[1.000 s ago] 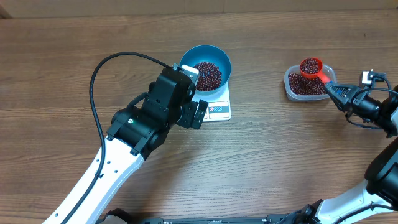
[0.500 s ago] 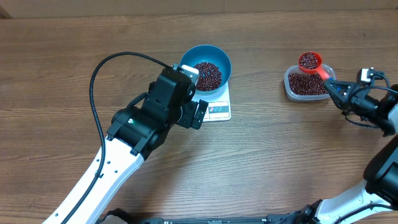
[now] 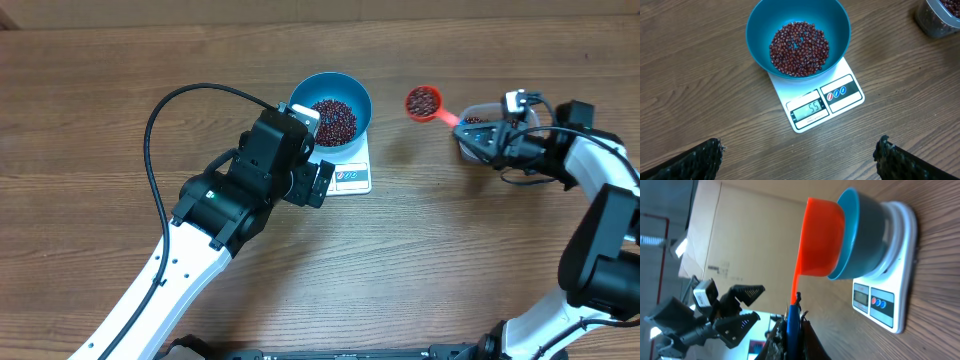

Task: Scoop item into bowl and weigh 150g on scale
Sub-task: 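Carry the filled scoop with the right gripper over the teal bowl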

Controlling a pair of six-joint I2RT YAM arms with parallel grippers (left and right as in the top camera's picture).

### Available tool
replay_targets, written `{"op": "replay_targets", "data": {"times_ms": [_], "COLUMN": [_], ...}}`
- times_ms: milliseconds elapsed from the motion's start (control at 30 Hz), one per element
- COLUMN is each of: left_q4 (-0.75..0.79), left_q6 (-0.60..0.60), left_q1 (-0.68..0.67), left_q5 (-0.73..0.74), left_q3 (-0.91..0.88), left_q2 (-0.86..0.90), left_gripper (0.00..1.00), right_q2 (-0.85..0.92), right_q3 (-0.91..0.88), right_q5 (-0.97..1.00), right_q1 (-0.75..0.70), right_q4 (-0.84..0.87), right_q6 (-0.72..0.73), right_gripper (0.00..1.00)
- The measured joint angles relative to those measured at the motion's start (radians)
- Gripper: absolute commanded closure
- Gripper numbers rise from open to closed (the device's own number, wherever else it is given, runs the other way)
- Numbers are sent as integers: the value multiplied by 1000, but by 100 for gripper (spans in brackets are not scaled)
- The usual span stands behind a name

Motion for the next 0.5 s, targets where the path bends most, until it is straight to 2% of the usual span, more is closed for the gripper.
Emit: {"op": "replay_targets", "data": {"times_ms": [300, 500], "left_q4": [0, 0], "left_q6": [0, 0], "left_q1": [0, 0], "left_q5": [0, 0], "left_q3": [0, 0], "left_q2": [0, 0], "left_gripper": [0, 0], "right_q2": [0, 0], "right_q3": [0, 0], "right_q5": [-3, -10], "right_q1": [103, 127], "right_q4": [33, 142], "right_q6": [6, 72], "right_gripper": [96, 96]}}
